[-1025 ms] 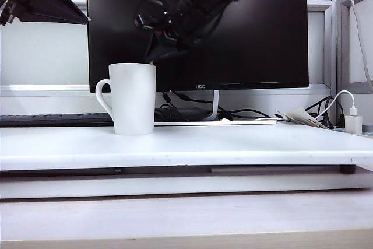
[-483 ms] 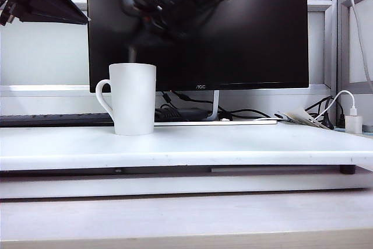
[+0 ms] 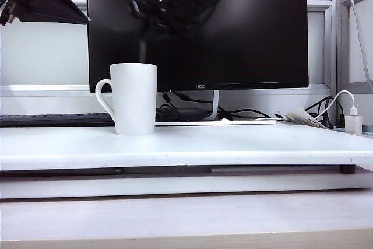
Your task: Pick up a spoon and stir the liquid in the cup.
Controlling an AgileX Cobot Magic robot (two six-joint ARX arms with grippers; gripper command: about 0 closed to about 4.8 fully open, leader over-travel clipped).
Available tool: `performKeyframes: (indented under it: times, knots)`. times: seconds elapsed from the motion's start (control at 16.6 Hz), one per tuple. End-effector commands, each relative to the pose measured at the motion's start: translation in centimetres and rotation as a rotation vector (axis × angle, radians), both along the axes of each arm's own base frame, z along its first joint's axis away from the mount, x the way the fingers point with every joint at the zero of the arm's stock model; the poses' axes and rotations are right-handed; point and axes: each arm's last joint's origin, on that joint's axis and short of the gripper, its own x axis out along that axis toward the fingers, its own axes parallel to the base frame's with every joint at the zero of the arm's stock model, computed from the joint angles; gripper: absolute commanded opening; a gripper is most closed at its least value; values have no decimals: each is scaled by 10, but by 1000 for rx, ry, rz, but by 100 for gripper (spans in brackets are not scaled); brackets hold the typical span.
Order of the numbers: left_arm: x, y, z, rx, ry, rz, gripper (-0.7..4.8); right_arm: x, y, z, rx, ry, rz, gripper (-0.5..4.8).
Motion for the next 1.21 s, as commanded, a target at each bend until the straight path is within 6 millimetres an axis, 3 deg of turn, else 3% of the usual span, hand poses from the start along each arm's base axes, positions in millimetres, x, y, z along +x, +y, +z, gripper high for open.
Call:
performKeyframes:
  times: [0.06,0.18,0.36,0.54,0.72,0.97,1.21]
  knots:
    - [0,0,3,-5,-15,-3,-5,-12,10,1,16,71,96,-7]
    - [0,0,3,-4,-14,-2,-5,-12,0,-2,-71,124,6,-7]
    - [0,0,3,-5,-15,-3,-5,-4,-9,3,-75,55,-94,-7]
    - [0,0,3,-5,-15,-2,-5,0,-1,6,18,-19,-33,-7]
    - [0,0,3,-5,-20,-2,-5,-9,10,3,29,23,60,-7]
    - [0,0,3,-5,-21,-2,-5,-10,-4,-6,-91,130,28,-7]
    - [0,0,3,-5,-19,-2,-5,-2,-10,0,-73,62,-70,-3]
